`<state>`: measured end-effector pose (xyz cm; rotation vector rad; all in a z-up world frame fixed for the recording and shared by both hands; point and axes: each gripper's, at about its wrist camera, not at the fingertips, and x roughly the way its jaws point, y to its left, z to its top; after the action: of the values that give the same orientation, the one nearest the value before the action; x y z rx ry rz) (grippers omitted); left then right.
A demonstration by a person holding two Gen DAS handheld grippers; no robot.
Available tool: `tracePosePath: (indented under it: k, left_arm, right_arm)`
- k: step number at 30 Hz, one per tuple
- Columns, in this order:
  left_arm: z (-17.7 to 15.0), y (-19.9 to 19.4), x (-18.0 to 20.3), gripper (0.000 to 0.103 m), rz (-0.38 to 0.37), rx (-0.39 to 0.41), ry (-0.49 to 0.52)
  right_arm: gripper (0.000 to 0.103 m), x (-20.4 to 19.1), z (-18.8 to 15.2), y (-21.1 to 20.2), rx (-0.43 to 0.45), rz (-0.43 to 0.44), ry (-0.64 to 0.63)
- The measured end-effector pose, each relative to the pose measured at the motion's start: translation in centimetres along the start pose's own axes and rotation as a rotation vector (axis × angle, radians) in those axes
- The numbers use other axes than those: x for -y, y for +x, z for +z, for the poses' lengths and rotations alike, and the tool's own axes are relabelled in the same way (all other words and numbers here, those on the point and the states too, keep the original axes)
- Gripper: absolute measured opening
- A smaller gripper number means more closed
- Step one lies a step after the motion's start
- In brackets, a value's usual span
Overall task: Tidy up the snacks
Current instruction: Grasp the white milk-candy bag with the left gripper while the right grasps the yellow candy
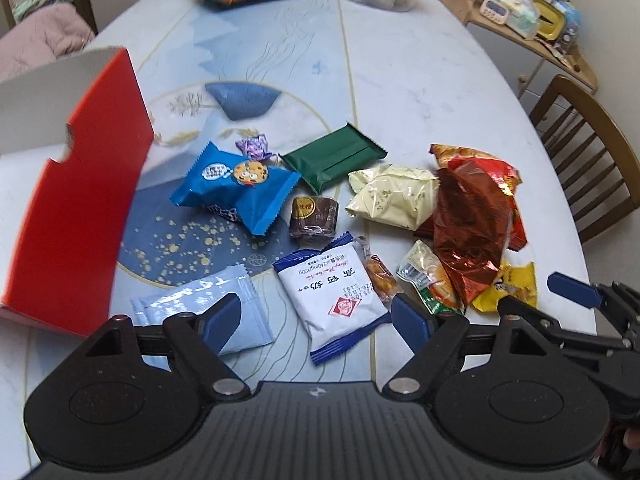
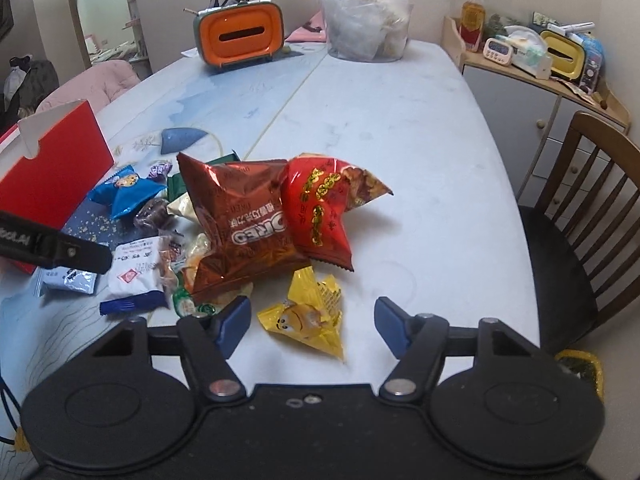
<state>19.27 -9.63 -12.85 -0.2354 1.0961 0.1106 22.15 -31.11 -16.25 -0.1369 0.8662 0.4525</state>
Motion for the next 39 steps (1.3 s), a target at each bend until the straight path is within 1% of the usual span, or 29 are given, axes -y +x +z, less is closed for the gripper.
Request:
tracePosePath:
  k: [3, 7, 11, 17, 22, 23, 24, 26, 28, 29, 31, 39]
  left_arm:
    - [0.5, 0.9, 0.2, 0.082, -0.010, -0.023, -0.033]
    - [0.7, 2.0, 0.5, 0.082, 0.001, -0.052, -0.046]
    - [0.7, 2.9, 0.2, 0.082, -0.004, -0.091, -0.075]
    - [0.8, 4.2, 0.1, 0.082, -0.007, -0.135, -0.110]
    - [1.0, 4.6, 0.1, 0.082, -0.008, -0.136, -0.122]
    - [1.1, 4.7, 0.1, 0.082, -0.006, -0.136, -0.124]
    - [1.1, 4.6, 0.2, 0.079, 0.003, -0.132, -0.122]
    - [1.1, 4.4, 0.4, 0.072, 0.011, -0.126, -0.107]
    - [1.1, 4.2, 0.7, 0.057, 0.014, -0.121, -0.099]
    - [1.1, 4.1, 0.7, 0.055, 0.018, -0.119, -0.095]
    - [1.1, 4.0, 0.6, 0.052, 0.018, -0.116, -0.103]
    - [0.6, 3.5, -0.1, 0.050, 0.026, -0.109, -0.132]
  right_arm:
    - [0.067, 0.2, 0.0, 0.6, -0.012, 0.013, 0.002]
    - [0.065, 0.2, -0.1, 1.1, -0.019, 0.025, -0.005]
    - [0.064, 0.2, 0.0, 1.4, -0.018, 0.039, -0.006]
    - [0.060, 0.2, -0.1, 2.3, -0.036, 0.042, -0.013]
    - [0.060, 0.3, -0.2, 3.0, -0.046, 0.037, 0.006]
    - [0.058, 0.4, -0.2, 3.2, -0.048, 0.037, 0.013]
    - [0.058, 0.5, -0.2, 3.3, -0.046, 0.036, 0.022]
    - [0.053, 0.5, -0.2, 3.2, -0.037, 0.034, 0.022]
    - [0.046, 0.4, -0.3, 3.2, -0.032, 0.031, 0.019]
    - [0.042, 0.4, -0.3, 3.1, -0.031, 0.032, 0.020]
    - [0.041, 0.4, -0.3, 3.1, -0.031, 0.034, 0.022]
    - [0.035, 0.4, -0.7, 2.1, -0.020, 0.028, 0.037]
